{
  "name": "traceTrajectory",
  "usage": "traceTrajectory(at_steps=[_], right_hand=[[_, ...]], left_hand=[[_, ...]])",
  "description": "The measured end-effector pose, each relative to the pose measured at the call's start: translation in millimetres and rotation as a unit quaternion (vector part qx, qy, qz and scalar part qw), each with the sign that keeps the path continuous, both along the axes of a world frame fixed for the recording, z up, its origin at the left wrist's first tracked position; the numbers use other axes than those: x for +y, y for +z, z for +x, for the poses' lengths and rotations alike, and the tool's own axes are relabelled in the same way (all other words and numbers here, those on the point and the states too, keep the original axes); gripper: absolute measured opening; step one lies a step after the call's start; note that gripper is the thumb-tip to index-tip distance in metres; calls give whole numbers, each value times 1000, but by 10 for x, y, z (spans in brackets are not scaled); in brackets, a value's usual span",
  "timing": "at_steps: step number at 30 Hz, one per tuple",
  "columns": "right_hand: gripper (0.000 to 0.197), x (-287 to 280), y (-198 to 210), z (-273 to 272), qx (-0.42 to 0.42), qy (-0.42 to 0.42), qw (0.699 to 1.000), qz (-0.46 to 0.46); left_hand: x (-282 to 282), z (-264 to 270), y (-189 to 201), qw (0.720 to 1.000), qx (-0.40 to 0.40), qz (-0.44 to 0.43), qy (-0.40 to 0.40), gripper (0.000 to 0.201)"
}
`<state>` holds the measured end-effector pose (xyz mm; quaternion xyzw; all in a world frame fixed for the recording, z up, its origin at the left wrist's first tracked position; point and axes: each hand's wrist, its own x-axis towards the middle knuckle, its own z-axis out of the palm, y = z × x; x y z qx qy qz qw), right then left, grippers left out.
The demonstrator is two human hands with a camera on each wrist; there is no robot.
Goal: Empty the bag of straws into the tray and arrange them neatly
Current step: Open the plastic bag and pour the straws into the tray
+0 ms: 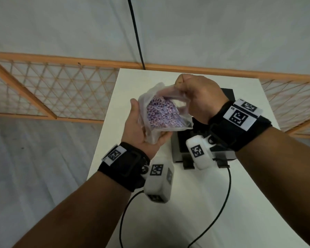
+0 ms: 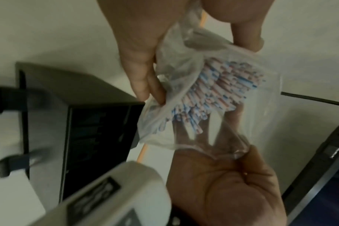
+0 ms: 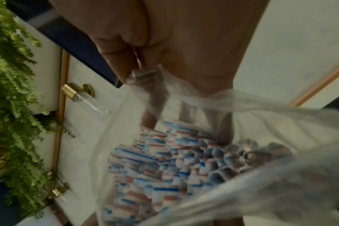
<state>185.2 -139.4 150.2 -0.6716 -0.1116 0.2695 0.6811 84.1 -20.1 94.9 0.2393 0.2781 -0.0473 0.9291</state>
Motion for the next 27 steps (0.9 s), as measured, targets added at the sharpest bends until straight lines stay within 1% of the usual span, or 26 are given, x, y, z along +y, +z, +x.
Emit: traceTrajectory(at_steps=[2, 4, 5, 7, 9, 10, 12, 15, 17, 18, 20, 21, 23, 24, 25, 27], right_hand=[[19, -89, 35, 39, -12, -4, 1000, 6], [12, -197, 81, 95, -32, 6, 999, 23], [10, -241, 104, 131, -46, 16, 998, 28], [14, -309, 150, 162, -78, 45, 995, 31], [16, -349, 203, 165, -96, 52, 994, 19], [21, -363, 217, 170, -95, 46, 994, 17], [39, -394, 212, 188, -91, 48, 995, 6], [44, -417, 158, 242, -115, 41, 990, -75], [53, -437, 141, 250, -134, 32, 980, -143], [60, -449, 126, 253, -145, 25, 973, -175], [76, -483, 123, 236, -170, 6, 957, -236], [83, -505, 145, 207, -178, -3, 949, -259], [103, -553, 170, 193, -197, -9, 937, -289], [111, -571, 183, 193, -202, -6, 932, -302], [111, -585, 193, 200, -196, 5, 932, -306], [96, -601, 186, 206, -144, 61, 949, -273]], left_hand=[[-151, 47, 21, 999, -32, -6, 13, 88], [-240, 78, 11, 997, -66, -29, 19, 94], [-275, 90, 2, 996, -77, -43, 13, 98], [-336, 105, 11, 992, -101, -72, -11, 109], [-393, 141, 8, 988, -115, -105, -23, 114], [-423, 165, -5, 986, -118, -115, -28, 113], [-502, 198, -10, 983, -137, -116, -34, 104], [-598, 232, 2, 975, -178, -131, -17, 77], [-642, 254, 38, 975, -189, -117, -18, 68], [-663, 263, 62, 976, -192, -102, -29, 71], [-712, 281, 86, 976, -202, -76, -40, 83], [-736, 292, 81, 974, -210, -71, -39, 86], [-772, 313, 70, 974, -216, -60, -29, 88], [-770, 335, 50, 975, -218, -45, -20, 94], [-763, 356, 34, 976, -216, -14, -8, 102], [-746, 384, 19, 975, -210, 79, -10, 111]])
